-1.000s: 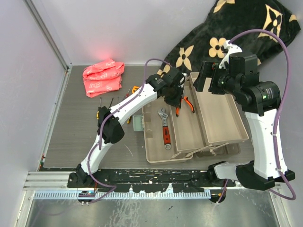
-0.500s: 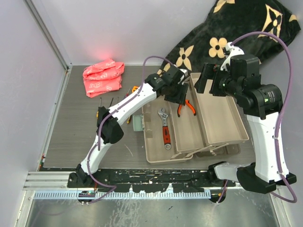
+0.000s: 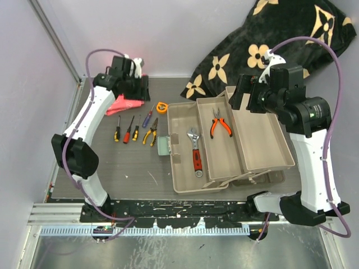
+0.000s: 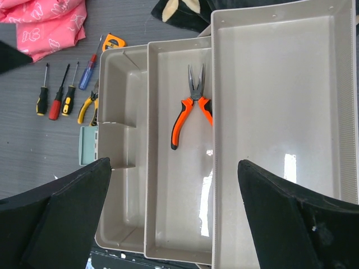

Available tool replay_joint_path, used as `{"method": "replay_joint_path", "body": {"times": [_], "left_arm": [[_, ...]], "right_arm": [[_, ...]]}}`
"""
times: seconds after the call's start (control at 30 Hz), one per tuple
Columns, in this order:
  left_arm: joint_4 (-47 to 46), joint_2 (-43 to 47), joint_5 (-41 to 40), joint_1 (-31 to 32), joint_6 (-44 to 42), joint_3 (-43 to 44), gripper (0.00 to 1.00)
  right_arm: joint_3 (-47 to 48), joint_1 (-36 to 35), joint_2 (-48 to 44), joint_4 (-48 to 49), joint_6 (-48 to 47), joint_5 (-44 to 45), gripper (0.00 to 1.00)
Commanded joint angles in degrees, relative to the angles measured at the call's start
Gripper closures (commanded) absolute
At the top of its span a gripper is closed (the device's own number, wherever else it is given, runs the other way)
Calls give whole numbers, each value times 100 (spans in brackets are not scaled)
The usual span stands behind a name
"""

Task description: Pack the tool kit

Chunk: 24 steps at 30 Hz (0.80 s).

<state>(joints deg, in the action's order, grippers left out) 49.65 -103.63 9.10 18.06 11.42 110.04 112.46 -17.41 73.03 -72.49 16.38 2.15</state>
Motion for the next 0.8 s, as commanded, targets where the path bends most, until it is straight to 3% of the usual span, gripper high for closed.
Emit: {"method": "replay_joint_path", "body": {"times": [0.0, 0.17, 0.77], "left_arm": [[101, 311, 307, 181, -1129, -1375, 44], [131, 35, 386, 180, -1134, -1934, 45], [-714, -1066, -663, 248, -1488, -2134, 48]], "right_arm": [[-1, 12, 92, 306, -52, -136, 0], [36, 5, 172, 373, 0, -240, 0], [48, 9, -87, 179, 216, -119, 0]]}}
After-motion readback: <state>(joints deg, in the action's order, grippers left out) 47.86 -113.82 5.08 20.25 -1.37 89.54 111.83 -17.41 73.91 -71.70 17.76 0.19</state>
